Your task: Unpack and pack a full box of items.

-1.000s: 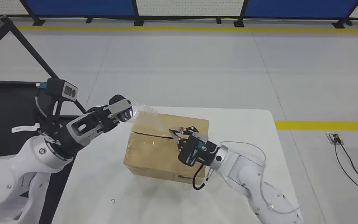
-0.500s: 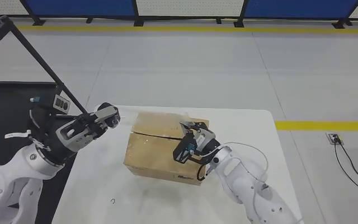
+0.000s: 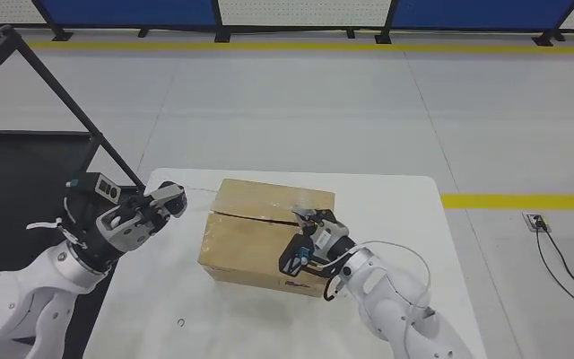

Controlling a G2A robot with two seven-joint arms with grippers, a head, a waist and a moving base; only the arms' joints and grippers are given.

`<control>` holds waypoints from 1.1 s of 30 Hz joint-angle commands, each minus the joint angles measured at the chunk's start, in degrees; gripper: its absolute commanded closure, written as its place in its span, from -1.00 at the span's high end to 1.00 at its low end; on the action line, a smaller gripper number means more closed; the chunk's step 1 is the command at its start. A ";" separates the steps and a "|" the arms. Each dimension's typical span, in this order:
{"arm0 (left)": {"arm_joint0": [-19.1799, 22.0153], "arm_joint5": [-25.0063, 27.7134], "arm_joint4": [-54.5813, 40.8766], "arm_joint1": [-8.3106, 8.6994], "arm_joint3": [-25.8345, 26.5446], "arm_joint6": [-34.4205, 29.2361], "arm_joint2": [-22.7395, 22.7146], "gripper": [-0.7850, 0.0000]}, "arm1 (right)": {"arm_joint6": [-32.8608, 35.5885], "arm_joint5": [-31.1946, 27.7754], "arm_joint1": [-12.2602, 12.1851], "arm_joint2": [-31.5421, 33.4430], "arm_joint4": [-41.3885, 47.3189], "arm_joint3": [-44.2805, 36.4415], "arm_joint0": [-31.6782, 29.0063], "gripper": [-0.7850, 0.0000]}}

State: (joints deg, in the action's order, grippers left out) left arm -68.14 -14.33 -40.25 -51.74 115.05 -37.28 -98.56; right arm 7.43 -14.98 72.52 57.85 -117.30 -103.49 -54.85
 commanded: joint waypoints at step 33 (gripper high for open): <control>-5.12 0.87 -4.03 -0.02 -5.12 -4.84 -3.96 -1.00 | 1.12 7.60 2.43 0.00 4.69 2.36 0.50 1.00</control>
State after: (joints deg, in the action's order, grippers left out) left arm -73.24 -13.06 -44.32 -51.77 110.24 -42.01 -102.71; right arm 8.30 -7.91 74.84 57.88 -112.53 -101.38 -54.53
